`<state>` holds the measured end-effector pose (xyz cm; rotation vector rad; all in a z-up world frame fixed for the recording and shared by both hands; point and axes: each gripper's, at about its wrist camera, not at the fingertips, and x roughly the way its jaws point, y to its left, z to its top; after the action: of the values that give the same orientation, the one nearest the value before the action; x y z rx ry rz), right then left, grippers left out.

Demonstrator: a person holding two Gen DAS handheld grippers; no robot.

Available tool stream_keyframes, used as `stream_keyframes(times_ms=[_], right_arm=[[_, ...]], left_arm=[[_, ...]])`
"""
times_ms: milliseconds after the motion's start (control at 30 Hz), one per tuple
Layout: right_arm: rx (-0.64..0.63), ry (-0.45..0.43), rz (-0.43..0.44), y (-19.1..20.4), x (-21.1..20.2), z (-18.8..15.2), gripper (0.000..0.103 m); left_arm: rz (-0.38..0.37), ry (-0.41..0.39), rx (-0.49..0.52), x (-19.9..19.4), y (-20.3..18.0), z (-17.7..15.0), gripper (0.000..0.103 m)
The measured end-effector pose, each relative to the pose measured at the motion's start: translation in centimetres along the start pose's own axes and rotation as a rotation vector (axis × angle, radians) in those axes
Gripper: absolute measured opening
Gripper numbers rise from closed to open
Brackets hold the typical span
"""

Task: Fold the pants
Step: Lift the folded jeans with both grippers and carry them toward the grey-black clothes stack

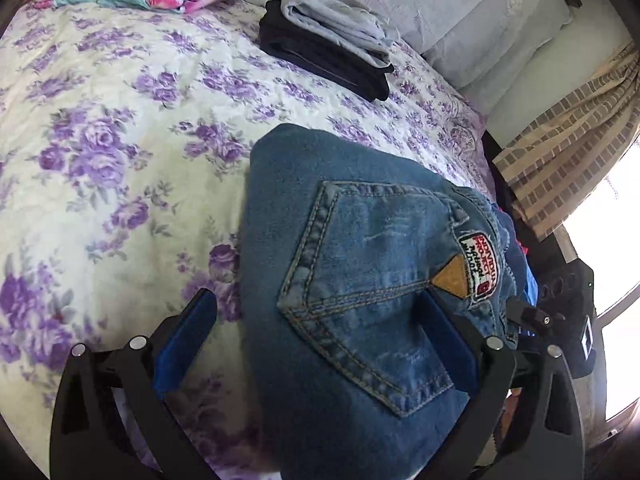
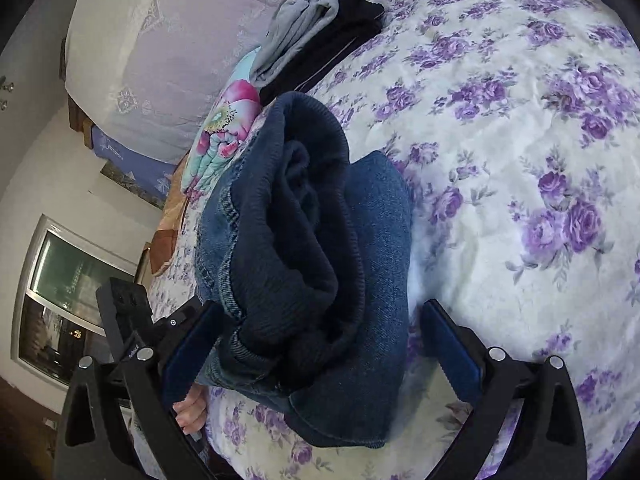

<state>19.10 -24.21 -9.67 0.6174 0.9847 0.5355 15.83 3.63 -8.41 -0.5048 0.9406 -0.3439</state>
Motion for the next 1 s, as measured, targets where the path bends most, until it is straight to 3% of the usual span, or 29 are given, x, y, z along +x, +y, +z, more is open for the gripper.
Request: stream_keyframes(times_ms=[267,467,567,600,633,700,833,1000], right_arm=[[-0.054,-0.027,0.078,-0.6,-0.6,-0.6,0.099],[0.001,-0.036,0.113,-0.9,-0.5,0.0,0.100],[0.006,-0.055,0.109,-0.7,-0.2,0.1,0.093],[-0.004,-0.062,0.092,-0.6,-0.2,0.1,0.082],[-0.012,-0.069,0.086,-0.7,-0.3,-0.1,0.079],[-0.025,-0.086,0.083,-0.8,-0.6,-0.6,0.069],[-0.038,-0.092,0.071,-0.6,-0.9,-0.5,0.064],[-0.017,-0.076,0.102,-0.9,-1.7,0.9,0.060]], left_arm=[[-0.047,0.003,0.024,0.3,0.2,-0.4,0.099],[-0.067,0.000,0.026,0.0,0.6,-0.8,0.098],[-0.087,0.008,0.046,0.0,0.3,-1.0,0.096],[-0.117,0.009,0.047,-0.2,0.3,-1.2,0.083],[-0.157,0.015,0.041,-0.3,0.3,-1.3,0.073],[-0.152,-0.003,0.041,-0.6,0.3,-1.5,0.068],[-0.124,-0.027,0.080,-1.4,-1.2,-1.2,0.056],[-0.087,-0.042,0.139,-2.2,-3.8,0.4,0.052]])
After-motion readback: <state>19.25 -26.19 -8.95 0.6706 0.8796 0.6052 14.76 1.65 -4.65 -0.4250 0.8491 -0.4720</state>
